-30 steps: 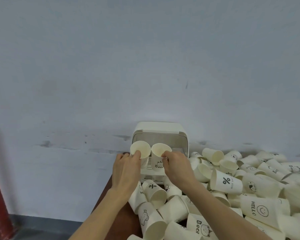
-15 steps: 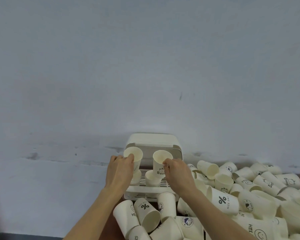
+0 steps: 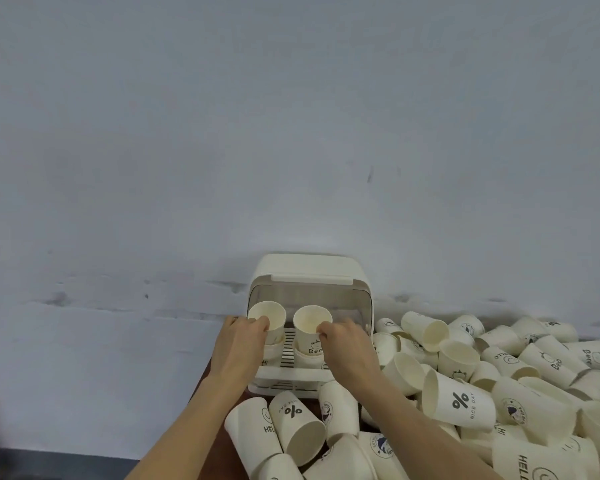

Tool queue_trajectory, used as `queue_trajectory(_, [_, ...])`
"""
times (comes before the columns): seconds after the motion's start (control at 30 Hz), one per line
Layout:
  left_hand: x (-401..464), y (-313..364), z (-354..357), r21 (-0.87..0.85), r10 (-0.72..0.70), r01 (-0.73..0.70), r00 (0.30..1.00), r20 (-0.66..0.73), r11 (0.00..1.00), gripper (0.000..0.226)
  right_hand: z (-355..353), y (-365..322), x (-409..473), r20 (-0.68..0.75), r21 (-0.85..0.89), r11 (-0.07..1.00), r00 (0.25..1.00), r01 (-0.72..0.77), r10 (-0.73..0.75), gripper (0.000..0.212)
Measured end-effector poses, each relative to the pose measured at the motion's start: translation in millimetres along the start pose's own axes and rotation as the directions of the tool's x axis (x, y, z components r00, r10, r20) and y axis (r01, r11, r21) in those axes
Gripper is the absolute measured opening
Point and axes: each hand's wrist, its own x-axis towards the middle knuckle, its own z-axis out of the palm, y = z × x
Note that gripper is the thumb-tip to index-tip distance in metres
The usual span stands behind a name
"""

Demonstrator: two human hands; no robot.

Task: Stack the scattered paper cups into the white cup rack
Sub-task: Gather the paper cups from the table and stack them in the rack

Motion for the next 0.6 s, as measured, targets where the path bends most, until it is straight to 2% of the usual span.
queue_trajectory(0.1, [2, -7, 13, 0.038, 0.021, -0.022, 0.999, 0.031, 0.999, 0.026, 12, 2, 0, 0.054, -0.026, 1.000, 0.999, 0.005, -0.003, 0.024])
queue_trajectory(0.23, [2, -11, 23, 0.078, 0.035, -0.039, 0.998, 0.055, 0.996, 0.018, 24, 2, -2, 0.092, -0.033, 0.999, 0.996, -0.020, 0.023, 0.025])
queue_trajectory(0.4, [0, -11, 27, 0.103, 0.043, -0.055, 0.993, 0.112, 0.993, 0.027, 28, 0, -5, 0.159, -0.015, 0.999, 0.986, -0.040, 0.042, 0.033])
queue_trajectory(0.6, [-6, -10, 30, 0.088, 0.015, -0.025, 0.992, 0.122, 0.996, 0.023, 26, -4, -8, 0.190, -0.031, 0.999, 0.981, -0.033, 0.038, 0.028])
